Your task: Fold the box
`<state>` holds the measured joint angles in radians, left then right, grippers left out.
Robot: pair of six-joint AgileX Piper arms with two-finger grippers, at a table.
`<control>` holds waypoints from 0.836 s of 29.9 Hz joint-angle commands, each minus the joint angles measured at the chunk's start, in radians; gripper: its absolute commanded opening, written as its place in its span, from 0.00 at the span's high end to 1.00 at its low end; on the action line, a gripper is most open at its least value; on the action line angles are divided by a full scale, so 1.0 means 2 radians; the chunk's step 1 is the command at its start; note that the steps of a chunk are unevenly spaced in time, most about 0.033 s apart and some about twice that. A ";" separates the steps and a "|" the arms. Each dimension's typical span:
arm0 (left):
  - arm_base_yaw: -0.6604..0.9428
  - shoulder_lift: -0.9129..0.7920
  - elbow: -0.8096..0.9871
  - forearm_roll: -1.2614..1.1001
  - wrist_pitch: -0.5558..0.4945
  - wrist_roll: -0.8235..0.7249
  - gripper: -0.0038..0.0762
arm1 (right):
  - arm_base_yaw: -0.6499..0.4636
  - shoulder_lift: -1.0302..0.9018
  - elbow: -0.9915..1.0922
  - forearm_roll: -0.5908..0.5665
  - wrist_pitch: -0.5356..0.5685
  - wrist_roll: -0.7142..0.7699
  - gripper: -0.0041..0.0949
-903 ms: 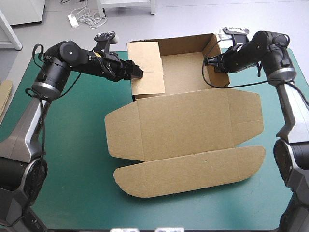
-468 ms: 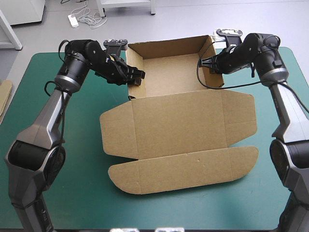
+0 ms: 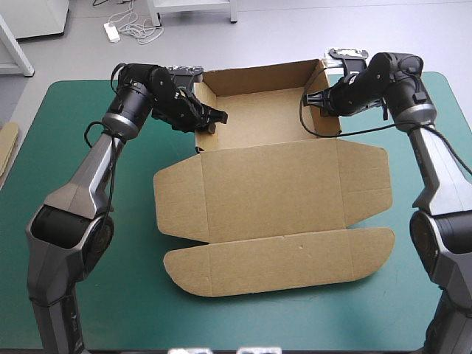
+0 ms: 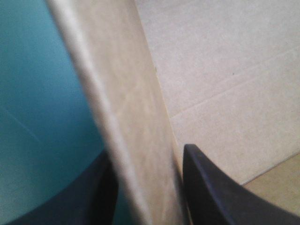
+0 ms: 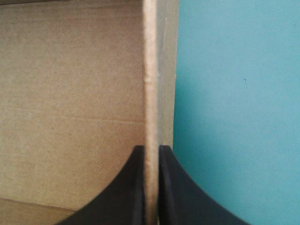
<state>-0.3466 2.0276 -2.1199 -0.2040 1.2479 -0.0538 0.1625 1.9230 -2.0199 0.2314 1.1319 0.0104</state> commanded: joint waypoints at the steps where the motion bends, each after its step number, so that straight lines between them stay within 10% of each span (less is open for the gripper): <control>1: -0.002 -0.020 -0.016 0.003 0.017 -0.005 0.66 | 0.005 -0.018 -0.014 0.001 -0.012 0.002 0.97; 9: -0.002 -0.011 -0.016 0.007 0.009 0.007 0.96 | 0.058 0.012 -0.013 -0.086 -0.012 0.027 0.97; 25: -0.013 0.028 -0.016 0.096 -0.018 -0.007 0.96 | 0.073 0.054 -0.012 -0.140 -0.031 0.052 0.97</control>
<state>-0.3626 2.1388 -2.1182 0.0000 1.2371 -0.1098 0.3076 2.0723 -2.0199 0.0000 1.1133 0.1547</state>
